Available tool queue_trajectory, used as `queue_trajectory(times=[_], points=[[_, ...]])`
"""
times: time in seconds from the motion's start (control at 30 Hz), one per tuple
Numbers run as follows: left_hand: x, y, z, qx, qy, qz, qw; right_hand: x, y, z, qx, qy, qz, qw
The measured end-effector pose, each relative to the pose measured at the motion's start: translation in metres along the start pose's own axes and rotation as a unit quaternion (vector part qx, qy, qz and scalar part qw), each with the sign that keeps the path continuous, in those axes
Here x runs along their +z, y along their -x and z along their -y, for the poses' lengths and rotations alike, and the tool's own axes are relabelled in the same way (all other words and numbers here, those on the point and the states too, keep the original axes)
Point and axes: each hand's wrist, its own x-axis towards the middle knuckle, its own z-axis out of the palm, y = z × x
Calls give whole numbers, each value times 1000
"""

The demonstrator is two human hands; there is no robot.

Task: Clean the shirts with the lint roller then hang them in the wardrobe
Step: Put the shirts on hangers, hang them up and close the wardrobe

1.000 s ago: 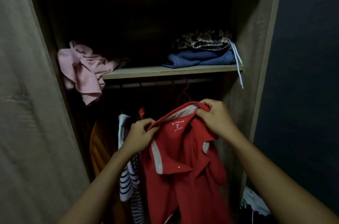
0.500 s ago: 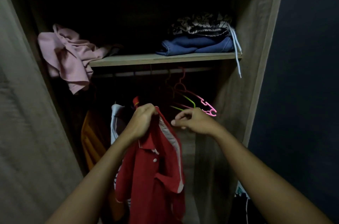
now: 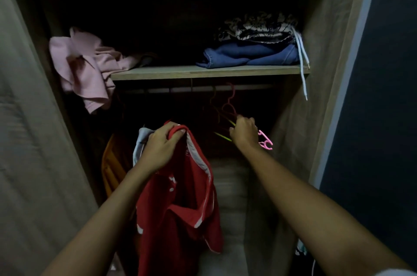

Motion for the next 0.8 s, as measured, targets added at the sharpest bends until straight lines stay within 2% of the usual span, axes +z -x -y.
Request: queue_trajectory(times=[0.17, 0.4, 0.6, 0.8], points=[[0, 0, 0, 4, -37, -30, 999, 11, -14, 6, 32, -53, 36, 997], [-4, -4, 3, -15, -56, -41, 997, 2, -8, 14, 43, -146, 20, 988], [-16, 8, -9, -23, -66, -37, 997, -18, 73, 5, 30, -180, 22, 983], [-40, 37, -18, -7, -72, -8, 997, -32, 201, -5, 54, -237, -55, 968]])
